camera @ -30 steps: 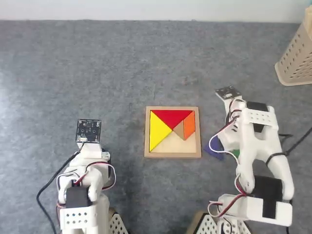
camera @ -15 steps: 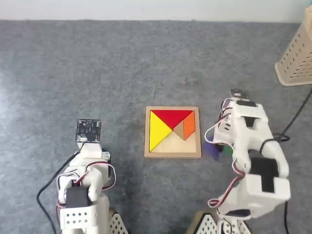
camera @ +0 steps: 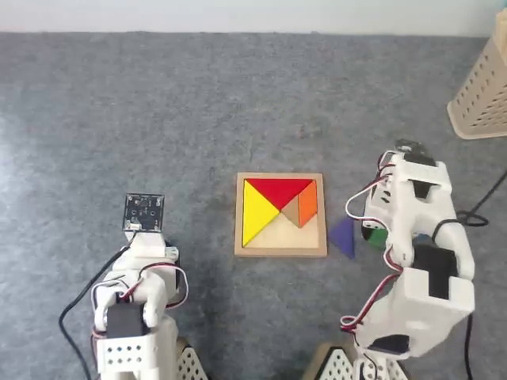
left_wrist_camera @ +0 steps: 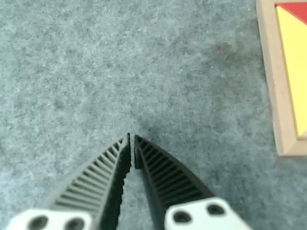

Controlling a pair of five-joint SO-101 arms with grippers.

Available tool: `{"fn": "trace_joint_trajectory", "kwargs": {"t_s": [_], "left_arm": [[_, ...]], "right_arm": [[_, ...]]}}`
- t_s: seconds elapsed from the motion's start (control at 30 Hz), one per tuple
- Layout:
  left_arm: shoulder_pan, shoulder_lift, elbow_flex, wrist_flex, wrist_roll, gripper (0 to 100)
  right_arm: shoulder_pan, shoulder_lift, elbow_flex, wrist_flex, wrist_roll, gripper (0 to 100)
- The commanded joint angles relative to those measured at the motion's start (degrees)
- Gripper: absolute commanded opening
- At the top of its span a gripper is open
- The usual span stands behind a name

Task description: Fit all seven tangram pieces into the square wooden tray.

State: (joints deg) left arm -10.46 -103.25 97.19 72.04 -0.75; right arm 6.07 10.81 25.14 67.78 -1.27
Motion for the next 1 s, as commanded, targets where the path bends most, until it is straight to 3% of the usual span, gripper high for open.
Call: {"fn": "trace_joint_trajectory", "kwargs": {"t_s": [0.0,0.13,0.27,0.53,0.87,0.97], "left_arm": [[0.18,-0.97,-0.66,0.26,0.44,1],[0.18,-0.97,-0.66,0.26,0.44,1],[0.18,-0.97,-0.66,0.26,0.44,1],[0.18,-0.97,-0.66,0.26,0.44,1],[0.18,-0.97,-0.66,0.26,0.44,1],[0.18,-0.97,-0.66,0.26,0.44,1]], "right_arm": [[-1.45,-8.75,-2.9,0.22,5.01,0.8],[-6.37,-20.7,-2.81,1.54,6.95,0.8],[-17.89,-27.91,-2.81,5.32,15.65,0.9],[-35.38,-18.77,-3.16,5.14,24.7,1.1],[-39.25,-7.16,-3.52,-1.01,24.7,1.7],[-39.25,-6.81,-3.52,-1.1,24.79,7.5]]}}
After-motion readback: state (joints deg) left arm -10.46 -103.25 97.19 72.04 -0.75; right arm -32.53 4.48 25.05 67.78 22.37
